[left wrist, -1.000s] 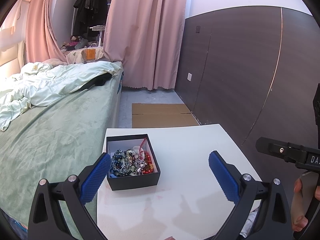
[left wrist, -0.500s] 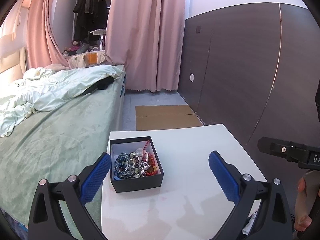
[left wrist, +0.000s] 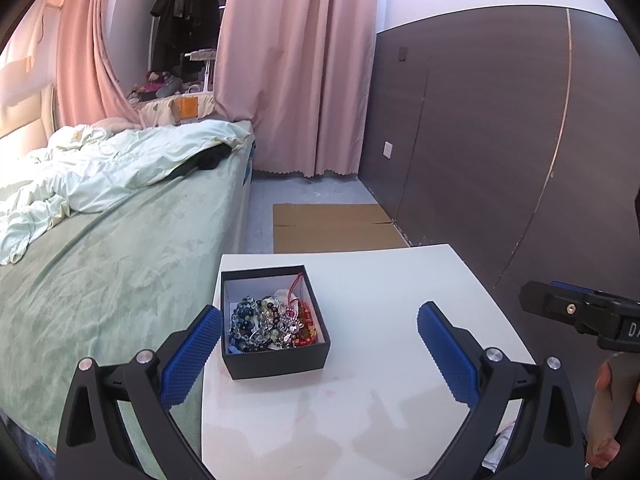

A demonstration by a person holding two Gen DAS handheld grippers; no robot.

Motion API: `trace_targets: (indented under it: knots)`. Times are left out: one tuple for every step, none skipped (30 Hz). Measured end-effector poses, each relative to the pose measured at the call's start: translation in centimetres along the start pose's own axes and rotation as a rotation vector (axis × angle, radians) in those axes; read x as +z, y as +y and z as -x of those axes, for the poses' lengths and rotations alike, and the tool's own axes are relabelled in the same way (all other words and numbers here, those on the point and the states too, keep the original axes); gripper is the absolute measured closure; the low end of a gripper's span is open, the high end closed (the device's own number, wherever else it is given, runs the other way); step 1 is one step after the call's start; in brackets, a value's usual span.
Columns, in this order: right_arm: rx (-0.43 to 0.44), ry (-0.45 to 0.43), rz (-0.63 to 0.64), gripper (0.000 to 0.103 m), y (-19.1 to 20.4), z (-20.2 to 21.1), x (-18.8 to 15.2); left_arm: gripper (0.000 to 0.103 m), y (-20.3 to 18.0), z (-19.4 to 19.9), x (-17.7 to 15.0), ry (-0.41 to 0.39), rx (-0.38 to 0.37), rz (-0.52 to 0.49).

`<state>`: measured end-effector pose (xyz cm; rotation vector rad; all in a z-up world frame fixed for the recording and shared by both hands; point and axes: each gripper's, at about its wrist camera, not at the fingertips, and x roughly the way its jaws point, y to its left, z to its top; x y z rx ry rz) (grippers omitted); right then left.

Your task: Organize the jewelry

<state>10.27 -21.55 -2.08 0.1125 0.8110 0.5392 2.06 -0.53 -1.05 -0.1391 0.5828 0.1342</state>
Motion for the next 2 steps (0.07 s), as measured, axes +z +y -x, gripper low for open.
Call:
trace_targets:
  knots:
    - [-0.002, 0.001, 0.001, 0.005, -0.03, -0.03, -0.08, 0.008, 0.13, -0.27, -0.02, 0.007, 0.004, 0.001]
    - [-0.005, 0.002, 0.0, 0.004, -0.13, -0.08, -0.06, 0.008, 0.12, -0.43, -0.06, 0.01, 0.007, 0.0]
